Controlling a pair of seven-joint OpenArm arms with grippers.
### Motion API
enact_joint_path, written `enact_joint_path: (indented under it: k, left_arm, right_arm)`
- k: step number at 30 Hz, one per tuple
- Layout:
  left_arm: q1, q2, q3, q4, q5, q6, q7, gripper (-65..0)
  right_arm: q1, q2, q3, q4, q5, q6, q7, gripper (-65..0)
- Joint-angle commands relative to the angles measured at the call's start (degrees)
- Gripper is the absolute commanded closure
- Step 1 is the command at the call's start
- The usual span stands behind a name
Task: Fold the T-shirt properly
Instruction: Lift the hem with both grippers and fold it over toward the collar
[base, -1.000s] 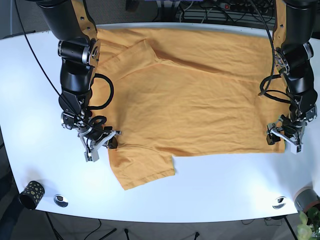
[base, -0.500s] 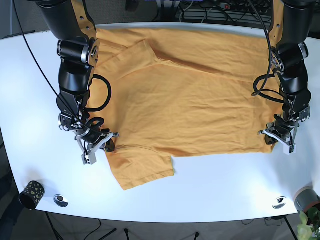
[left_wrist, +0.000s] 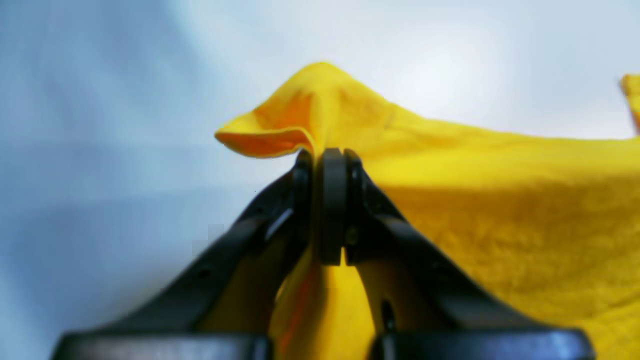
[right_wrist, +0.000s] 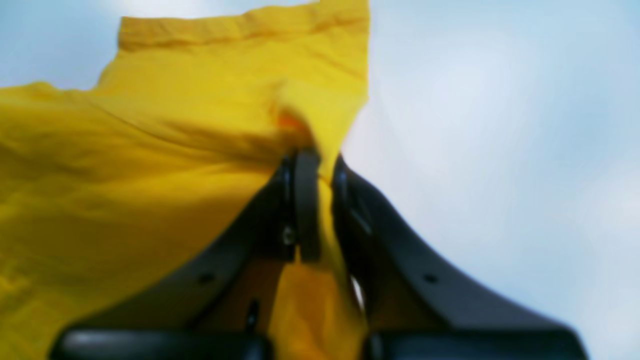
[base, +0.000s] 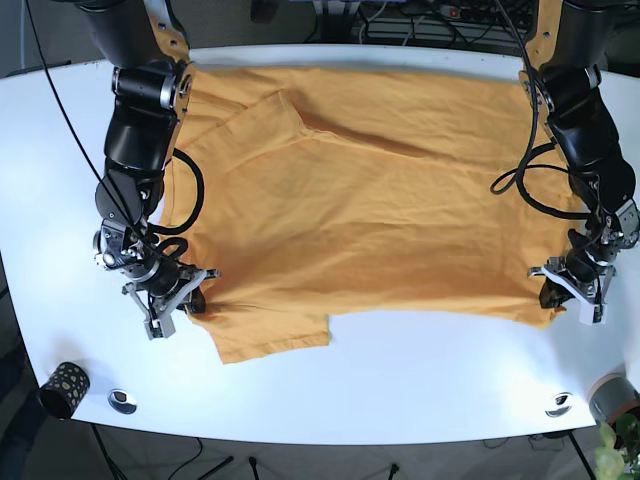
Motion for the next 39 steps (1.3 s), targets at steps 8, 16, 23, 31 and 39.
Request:
enact_joint_path:
  k: [8,16,23,31,39]
  left_arm:
    - [9.3,-1.3,-0.4,17.9,-8.1,-0.3,8.6,0.0]
    - [17.9,-1.2,-1.2,25.8,-10.6,-0.3,9.9,0.0]
    - [22.7,-0.9,-4.3,31.4,-10.6,-0.3,13.1,0.0]
    - [27.8,-1.0,-6.8,35.5,-10.5,-1.5,16.9,0.0]
    - [32.8,-1.2,-9.7,35.5,-10.2,-1.5,18.8,0.0]
  right_arm:
    - [-9.1,1.0,0.2,20.0,1.2,0.26,-4.0,0.0]
    - [-20.2,0.6,0.3,35.3,1.2,0.35,-8.7,0.0]
    - [-29.1,0.5,0.3,46.3,1.2,0.35,-10.8,0.0]
    - [-37.4,-1.7,2.4,52.4,3.6,0.35,-11.2,0.0]
    - [-43.6,-1.8,3.3,53.4,8.4,0.35,-11.2,0.0]
